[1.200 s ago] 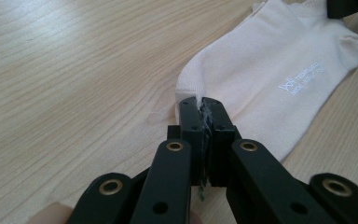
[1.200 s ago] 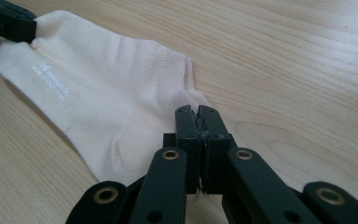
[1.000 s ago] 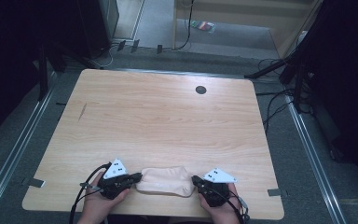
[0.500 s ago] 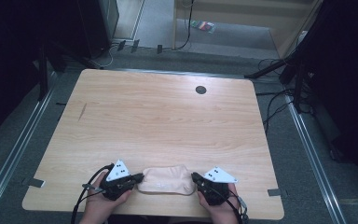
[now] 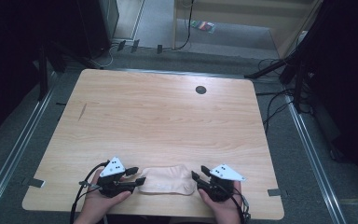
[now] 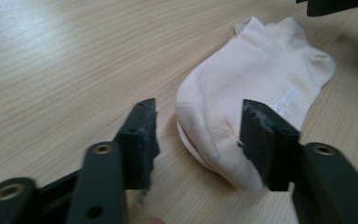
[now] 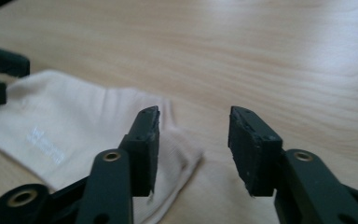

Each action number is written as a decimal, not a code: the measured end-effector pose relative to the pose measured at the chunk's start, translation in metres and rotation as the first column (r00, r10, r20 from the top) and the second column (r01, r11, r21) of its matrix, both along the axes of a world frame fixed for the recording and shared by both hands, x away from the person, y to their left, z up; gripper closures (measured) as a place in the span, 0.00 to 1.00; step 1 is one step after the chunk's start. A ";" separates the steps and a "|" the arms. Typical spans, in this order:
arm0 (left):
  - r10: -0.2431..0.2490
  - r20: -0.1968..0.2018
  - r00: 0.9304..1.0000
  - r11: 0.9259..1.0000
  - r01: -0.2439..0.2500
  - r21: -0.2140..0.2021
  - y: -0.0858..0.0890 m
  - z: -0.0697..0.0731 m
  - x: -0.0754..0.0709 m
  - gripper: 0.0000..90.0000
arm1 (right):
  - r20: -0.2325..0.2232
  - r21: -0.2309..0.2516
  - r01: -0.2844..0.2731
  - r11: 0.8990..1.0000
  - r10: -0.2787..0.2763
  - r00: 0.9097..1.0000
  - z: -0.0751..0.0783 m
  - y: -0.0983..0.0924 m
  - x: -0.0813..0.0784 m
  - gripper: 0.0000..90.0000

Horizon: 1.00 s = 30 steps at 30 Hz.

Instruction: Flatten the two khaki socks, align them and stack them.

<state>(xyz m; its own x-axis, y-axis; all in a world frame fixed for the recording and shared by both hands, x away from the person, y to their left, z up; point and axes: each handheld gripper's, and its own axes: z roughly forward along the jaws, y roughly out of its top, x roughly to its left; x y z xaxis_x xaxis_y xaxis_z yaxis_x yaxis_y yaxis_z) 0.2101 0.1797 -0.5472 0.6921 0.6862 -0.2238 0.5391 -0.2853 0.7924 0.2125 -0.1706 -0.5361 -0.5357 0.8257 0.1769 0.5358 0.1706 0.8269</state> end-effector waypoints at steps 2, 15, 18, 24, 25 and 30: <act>0.028 0.008 1.000 0.999 -0.028 -0.024 0.005 0.002 0.002 0.37 | 0.009 0.040 0.038 0.998 -0.039 0.999 0.002 -0.012 0.004 0.51; 0.193 0.003 0.981 0.972 -0.191 -0.134 0.050 0.010 0.014 0.17 | 0.028 0.041 0.110 0.993 -0.111 0.993 0.006 -0.032 0.012 0.35; 0.239 0.017 0.971 0.961 -0.234 -0.146 0.067 0.011 0.016 0.17 | 0.036 0.039 0.120 0.992 -0.122 0.992 0.006 -0.036 0.013 0.33; 0.299 0.033 0.954 0.944 -0.290 -0.157 0.094 0.011 0.017 0.13 | 0.042 0.050 0.145 0.988 -0.147 0.988 0.007 -0.048 0.017 0.33; 0.299 0.033 0.954 0.944 -0.290 -0.157 0.094 0.011 0.017 0.13 | 0.042 0.050 0.145 0.988 -0.147 0.988 0.007 -0.048 0.017 0.33; 0.349 0.031 0.937 0.930 -0.342 -0.138 0.110 0.008 0.019 0.12 | 0.060 0.045 0.173 0.984 -0.175 0.983 0.007 -0.062 0.020 0.27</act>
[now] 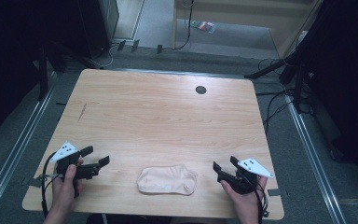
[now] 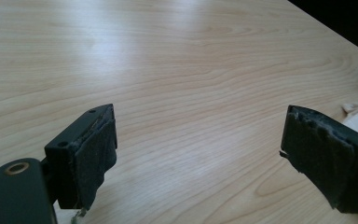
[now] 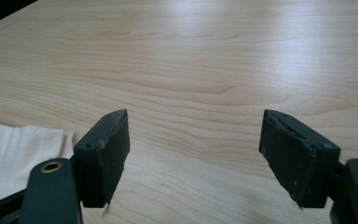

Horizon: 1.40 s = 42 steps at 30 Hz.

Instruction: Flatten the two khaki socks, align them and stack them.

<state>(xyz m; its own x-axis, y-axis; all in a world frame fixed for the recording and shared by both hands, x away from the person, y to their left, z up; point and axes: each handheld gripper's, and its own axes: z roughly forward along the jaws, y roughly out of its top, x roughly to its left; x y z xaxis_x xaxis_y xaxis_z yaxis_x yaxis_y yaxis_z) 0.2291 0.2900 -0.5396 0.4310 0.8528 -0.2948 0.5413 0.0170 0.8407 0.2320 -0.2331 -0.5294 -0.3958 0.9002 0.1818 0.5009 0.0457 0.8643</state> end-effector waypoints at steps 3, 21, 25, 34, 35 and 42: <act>0.024 -0.012 1.000 1.000 -0.023 0.021 0.005 -0.003 0.001 0.12 | 0.002 -0.008 0.014 1.000 -0.014 1.000 -0.001 -0.008 0.002 0.24; 0.084 -0.008 0.996 0.993 -0.083 0.081 0.040 -0.010 -0.010 0.09 | -0.019 -0.026 0.068 0.997 -0.068 0.997 -0.007 -0.052 0.002 0.15; 0.088 0.000 0.996 0.992 -0.087 0.087 0.043 -0.010 -0.012 0.09 | -0.026 -0.038 0.066 0.997 -0.067 0.997 -0.011 -0.060 0.001 0.15; 0.107 0.017 0.994 0.986 -0.108 0.124 0.062 -0.011 -0.021 0.08 | -0.030 -0.026 0.105 0.994 -0.106 0.994 -0.015 -0.087 -0.008 0.15; 0.107 0.017 0.994 0.986 -0.108 0.124 0.062 -0.011 -0.021 0.08 | -0.030 -0.026 0.105 0.994 -0.106 0.994 -0.015 -0.087 -0.008 0.15; 0.118 0.021 0.993 0.985 -0.119 0.126 0.075 -0.010 -0.029 0.08 | -0.031 -0.001 0.164 0.987 -0.164 0.986 -0.016 -0.112 -0.018 0.15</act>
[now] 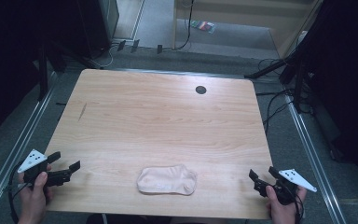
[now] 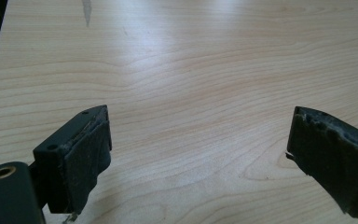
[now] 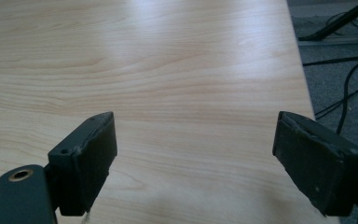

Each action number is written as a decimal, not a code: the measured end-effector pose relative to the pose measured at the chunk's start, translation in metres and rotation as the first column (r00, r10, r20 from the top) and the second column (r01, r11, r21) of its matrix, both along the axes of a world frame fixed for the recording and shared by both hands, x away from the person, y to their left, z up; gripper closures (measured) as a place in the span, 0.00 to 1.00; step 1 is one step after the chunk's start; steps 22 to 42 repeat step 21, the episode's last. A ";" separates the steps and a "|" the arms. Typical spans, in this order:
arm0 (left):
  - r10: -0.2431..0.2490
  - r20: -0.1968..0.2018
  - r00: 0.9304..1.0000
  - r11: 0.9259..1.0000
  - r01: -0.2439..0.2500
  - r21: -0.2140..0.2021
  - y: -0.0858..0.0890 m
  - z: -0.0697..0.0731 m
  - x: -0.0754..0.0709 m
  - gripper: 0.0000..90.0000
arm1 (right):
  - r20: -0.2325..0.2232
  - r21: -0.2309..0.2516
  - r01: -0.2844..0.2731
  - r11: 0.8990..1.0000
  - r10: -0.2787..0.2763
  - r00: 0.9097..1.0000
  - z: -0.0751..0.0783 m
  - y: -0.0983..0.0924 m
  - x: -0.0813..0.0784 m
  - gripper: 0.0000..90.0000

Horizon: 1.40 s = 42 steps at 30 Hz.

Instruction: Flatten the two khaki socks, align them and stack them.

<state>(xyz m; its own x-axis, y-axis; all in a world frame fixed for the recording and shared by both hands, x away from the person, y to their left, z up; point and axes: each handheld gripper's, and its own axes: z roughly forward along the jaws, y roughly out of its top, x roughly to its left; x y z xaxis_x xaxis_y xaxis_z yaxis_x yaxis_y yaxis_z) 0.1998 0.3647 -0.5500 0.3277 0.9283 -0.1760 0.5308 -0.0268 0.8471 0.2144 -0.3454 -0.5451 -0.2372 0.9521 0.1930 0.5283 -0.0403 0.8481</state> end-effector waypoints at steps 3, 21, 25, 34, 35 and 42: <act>0.015 0.004 1.000 1.000 -0.015 0.017 0.003 0.000 -0.002 0.08 | -0.009 0.007 0.011 1.000 -0.011 1.000 -0.002 -0.005 -0.002 0.15; 0.034 -0.025 0.999 0.999 -0.035 -0.028 0.011 -0.003 0.002 0.08 | -0.013 -0.006 0.028 1.000 -0.028 1.000 -0.003 -0.006 -0.006 0.15; 0.034 -0.025 0.999 0.999 -0.035 -0.028 0.011 -0.003 0.002 0.08 | -0.013 -0.006 0.028 1.000 -0.028 1.000 -0.003 -0.006 -0.006 0.15; 0.034 -0.025 0.999 0.999 -0.035 -0.028 0.011 -0.003 0.002 0.08 | -0.013 -0.006 0.028 1.000 -0.028 1.000 -0.003 -0.006 -0.006 0.15; 0.034 -0.025 0.999 0.999 -0.035 -0.028 0.011 -0.003 0.002 0.08 | -0.013 -0.006 0.028 1.000 -0.028 1.000 -0.003 -0.006 -0.006 0.15; 0.034 -0.025 0.999 0.999 -0.035 -0.028 0.011 -0.003 0.002 0.08 | -0.013 -0.006 0.028 1.000 -0.028 1.000 -0.003 -0.006 -0.006 0.15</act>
